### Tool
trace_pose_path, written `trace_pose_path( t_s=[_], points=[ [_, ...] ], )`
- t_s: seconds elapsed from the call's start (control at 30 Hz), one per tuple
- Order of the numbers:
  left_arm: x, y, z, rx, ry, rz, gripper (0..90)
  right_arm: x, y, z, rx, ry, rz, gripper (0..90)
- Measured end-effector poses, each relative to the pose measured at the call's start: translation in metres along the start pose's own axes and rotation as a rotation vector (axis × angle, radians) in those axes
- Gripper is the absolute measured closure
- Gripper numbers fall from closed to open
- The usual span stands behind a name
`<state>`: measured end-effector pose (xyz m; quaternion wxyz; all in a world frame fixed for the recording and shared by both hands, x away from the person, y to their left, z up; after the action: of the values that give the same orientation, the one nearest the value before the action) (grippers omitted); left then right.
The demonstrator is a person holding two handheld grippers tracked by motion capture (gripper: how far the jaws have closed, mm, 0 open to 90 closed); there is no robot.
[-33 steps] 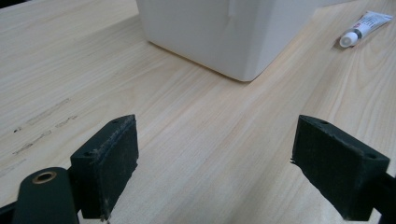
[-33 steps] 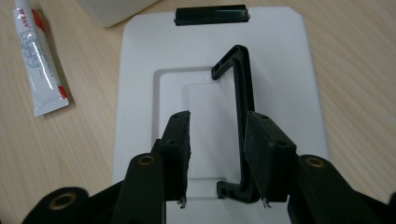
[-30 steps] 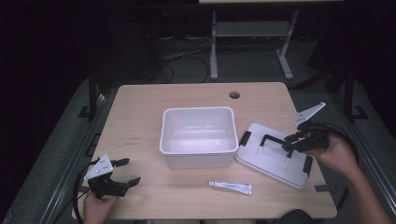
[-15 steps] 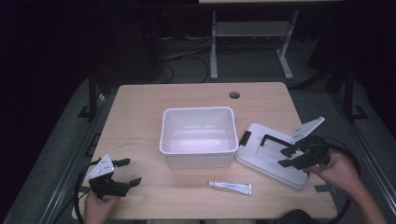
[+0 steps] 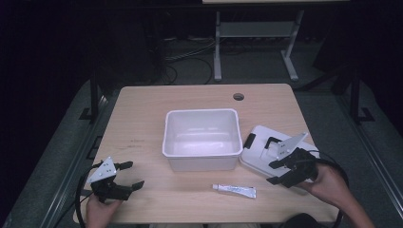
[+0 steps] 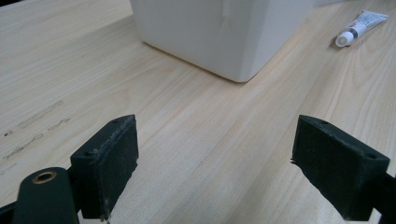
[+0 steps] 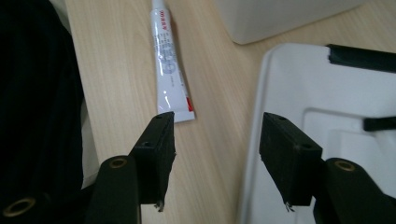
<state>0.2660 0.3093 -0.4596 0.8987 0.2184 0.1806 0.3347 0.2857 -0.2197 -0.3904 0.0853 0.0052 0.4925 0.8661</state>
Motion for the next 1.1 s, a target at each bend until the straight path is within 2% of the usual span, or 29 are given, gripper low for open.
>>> trace_pose_path(
  t_s=[0.43, 1.1],
  points=[
    [0.000, 0.000, 0.000, -0.002, 0.000, -0.002, 13.8, 0.013, -0.027, 0.024, 0.002, 0.073, 0.056, 42.4],
    [0.000, 0.001, 0.000, 0.005, -0.002, -0.002, 13.8, 0.020, -0.069, 0.045, 0.020, 0.130, 0.119, 42.3]
  ],
)
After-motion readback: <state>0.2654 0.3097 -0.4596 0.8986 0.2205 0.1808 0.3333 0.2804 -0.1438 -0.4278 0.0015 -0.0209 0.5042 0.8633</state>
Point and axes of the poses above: each handheld gripper's, and its own axes: y roughly backward along the jaws, z roughly out of its top, x roughly to its left, the point moved 2 cm from there along -y, roughly forward along the jaws, and after that the axes turned 13 degrees about y, right-handed, at the moved point
